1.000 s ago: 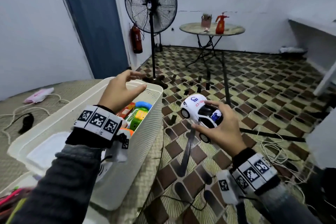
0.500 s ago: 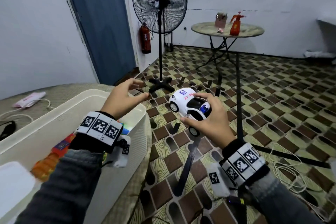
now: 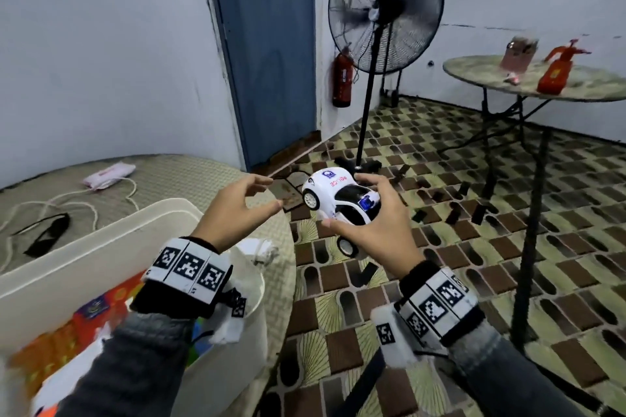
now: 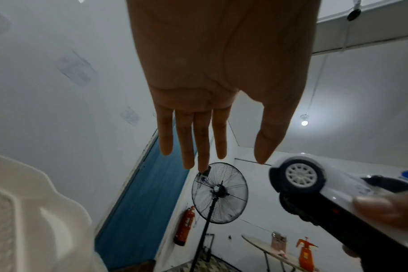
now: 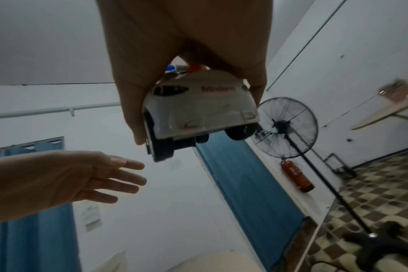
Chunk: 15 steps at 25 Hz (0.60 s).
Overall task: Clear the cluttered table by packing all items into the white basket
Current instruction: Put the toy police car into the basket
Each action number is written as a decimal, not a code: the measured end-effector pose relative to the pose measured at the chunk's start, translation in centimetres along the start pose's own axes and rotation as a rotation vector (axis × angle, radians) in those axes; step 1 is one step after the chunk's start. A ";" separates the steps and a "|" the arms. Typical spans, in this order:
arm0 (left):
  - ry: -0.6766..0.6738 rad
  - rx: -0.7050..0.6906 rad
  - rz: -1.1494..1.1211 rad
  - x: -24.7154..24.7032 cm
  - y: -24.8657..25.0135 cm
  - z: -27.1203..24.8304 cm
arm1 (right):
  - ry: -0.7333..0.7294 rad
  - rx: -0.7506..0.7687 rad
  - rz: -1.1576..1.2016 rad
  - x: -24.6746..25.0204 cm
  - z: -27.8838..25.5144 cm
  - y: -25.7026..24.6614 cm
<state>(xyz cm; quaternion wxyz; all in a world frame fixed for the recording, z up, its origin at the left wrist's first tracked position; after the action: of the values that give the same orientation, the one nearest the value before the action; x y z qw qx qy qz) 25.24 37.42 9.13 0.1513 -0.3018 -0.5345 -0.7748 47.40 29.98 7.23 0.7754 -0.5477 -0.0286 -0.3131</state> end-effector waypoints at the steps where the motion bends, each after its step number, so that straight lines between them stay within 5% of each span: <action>1: 0.022 0.021 0.015 0.4 -0.6 0.3 | -0.033 0.020 0.022 -1.3 1.3 0.0; 9: 0.277 0.266 0.144 6.5 -5.3 0.7 | -0.322 0.121 0.232 -13.8 10.5 -0.5; 15: 0.558 0.500 0.237 10.7 -6.0 -0.4 | -0.667 0.277 0.334 -21.9 14.9 -3.9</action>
<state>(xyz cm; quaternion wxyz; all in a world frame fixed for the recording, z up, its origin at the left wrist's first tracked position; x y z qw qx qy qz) 13.53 40.32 11.38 0.4482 -0.0930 -0.6063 -0.6503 32.29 52.00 7.93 0.8304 -0.5065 -0.2315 0.0191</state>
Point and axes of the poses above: each hand's wrist, its own z-axis towards the middle knuckle, its own x-axis out of the back of the hand, y = z × x, the point moved 9 cm from there along z, towards the middle knuckle, and after that the axes turned 1 degree about -z, right-handed, at the moved point
